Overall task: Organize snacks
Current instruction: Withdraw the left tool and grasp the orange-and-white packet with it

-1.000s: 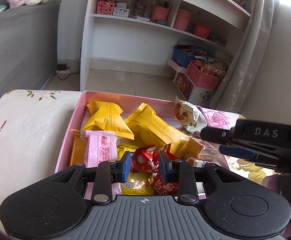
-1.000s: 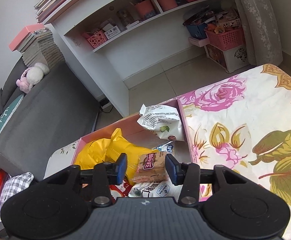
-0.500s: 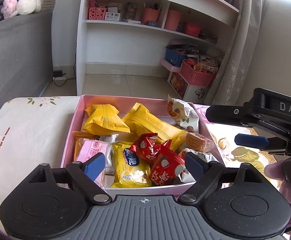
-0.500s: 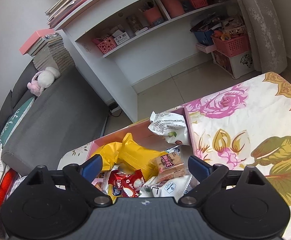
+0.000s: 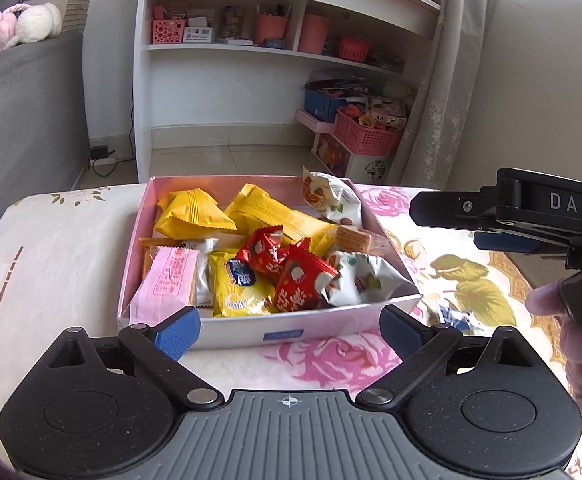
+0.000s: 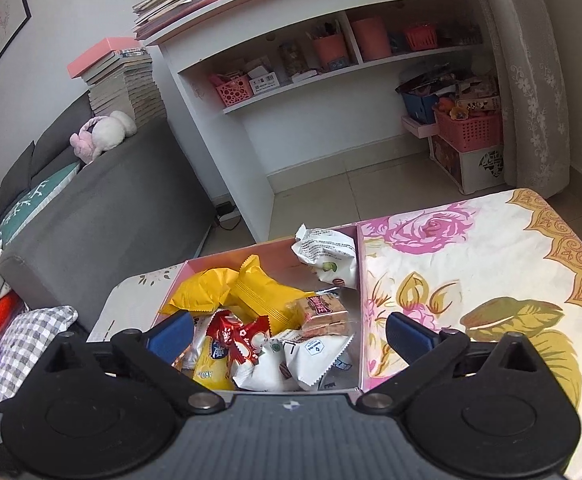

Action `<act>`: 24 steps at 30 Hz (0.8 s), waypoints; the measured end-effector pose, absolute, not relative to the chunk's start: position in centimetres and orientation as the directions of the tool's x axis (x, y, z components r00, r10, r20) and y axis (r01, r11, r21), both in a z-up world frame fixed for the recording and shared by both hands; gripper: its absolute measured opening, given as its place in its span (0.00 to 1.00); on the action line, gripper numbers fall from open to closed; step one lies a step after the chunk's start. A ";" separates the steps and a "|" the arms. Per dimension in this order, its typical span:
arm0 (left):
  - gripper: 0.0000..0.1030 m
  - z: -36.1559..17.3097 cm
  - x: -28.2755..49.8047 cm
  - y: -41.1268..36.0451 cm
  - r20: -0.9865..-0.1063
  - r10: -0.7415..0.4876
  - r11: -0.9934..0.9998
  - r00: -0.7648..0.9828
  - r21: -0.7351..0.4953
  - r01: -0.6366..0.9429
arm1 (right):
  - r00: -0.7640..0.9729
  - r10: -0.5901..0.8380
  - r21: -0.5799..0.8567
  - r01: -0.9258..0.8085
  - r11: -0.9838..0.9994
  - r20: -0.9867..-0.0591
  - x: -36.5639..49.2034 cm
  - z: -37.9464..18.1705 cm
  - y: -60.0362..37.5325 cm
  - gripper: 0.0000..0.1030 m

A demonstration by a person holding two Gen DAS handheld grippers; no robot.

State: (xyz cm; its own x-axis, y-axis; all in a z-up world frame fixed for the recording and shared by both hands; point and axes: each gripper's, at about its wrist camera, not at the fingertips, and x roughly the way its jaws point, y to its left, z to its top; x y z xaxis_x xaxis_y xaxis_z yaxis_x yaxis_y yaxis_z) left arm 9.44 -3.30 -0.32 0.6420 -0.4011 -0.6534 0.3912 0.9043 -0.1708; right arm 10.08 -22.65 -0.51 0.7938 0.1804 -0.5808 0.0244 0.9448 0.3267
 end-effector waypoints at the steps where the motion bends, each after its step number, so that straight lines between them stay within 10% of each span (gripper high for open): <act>1: 0.95 -0.3 9.2 -3.2 -0.653 -0.402 0.904 0.642 -0.168 0.394 | 0.794 0.180 0.318 0.018 0.948 -0.580 9.8 -0.4 -22.6 0.94; 24: 0.96 -2.3 1.0 2.1 -0.689 -0.416 0.871 0.593 -0.114 0.477 | 0.757 0.149 0.160 -0.060 0.985 -0.636 2.1 -2.6 -21.9 0.94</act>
